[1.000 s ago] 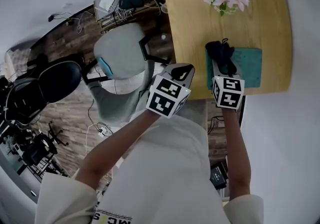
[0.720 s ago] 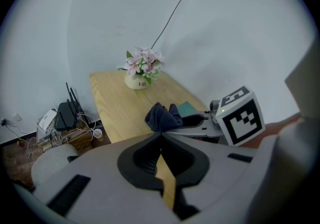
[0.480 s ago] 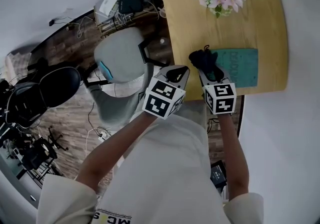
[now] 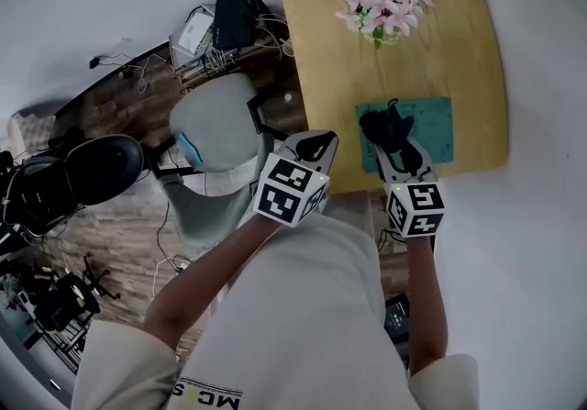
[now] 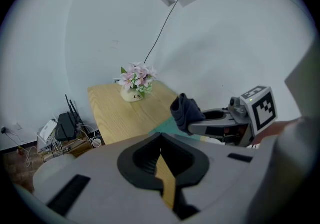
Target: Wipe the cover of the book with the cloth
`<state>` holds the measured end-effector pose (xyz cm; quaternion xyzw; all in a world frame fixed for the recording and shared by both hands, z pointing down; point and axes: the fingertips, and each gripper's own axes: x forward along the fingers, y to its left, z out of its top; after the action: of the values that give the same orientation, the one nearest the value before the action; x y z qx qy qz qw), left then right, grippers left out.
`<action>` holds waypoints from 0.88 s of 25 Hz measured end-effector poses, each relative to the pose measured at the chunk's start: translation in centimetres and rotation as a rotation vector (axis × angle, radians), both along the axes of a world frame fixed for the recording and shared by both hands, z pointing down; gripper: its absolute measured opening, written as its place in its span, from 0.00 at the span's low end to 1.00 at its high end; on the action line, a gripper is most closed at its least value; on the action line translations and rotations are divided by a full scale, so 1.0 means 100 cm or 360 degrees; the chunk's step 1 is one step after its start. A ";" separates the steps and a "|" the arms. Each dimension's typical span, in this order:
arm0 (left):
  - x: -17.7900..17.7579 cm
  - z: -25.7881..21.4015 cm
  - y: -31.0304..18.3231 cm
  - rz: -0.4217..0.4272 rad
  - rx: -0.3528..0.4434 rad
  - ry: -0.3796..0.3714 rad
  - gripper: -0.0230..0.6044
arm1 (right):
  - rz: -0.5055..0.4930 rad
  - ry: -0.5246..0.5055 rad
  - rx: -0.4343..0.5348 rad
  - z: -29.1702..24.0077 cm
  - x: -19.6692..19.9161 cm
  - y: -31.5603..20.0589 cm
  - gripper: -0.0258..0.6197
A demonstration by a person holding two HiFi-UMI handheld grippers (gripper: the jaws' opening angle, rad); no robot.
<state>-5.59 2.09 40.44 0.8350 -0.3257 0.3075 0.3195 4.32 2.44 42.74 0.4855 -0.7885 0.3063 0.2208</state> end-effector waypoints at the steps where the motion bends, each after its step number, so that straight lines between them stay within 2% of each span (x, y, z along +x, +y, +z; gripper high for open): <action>1: 0.002 -0.005 0.000 0.0005 0.0018 0.0009 0.05 | 0.0007 0.0011 0.0029 -0.009 0.008 0.001 0.32; 5: 0.006 -0.029 -0.006 0.0007 0.0102 0.0046 0.05 | 0.0050 0.0067 0.0151 -0.045 0.040 0.005 0.31; 14: 0.007 -0.112 -0.022 0.0006 0.0434 0.0133 0.05 | 0.0423 0.0119 0.0401 -0.121 0.119 0.038 0.31; 18: 0.005 -0.145 -0.016 0.0020 0.0575 0.0165 0.05 | 0.0578 0.0101 0.0551 -0.153 0.135 0.067 0.31; 22: 0.002 -0.163 -0.008 0.0019 0.0669 0.0167 0.05 | 0.0656 0.0105 0.0660 -0.168 0.140 0.083 0.31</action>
<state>-5.37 1.29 24.12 0.9001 -0.3605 0.1910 0.1530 18.35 10.76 25.90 0.6798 -0.7115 0.1611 0.0754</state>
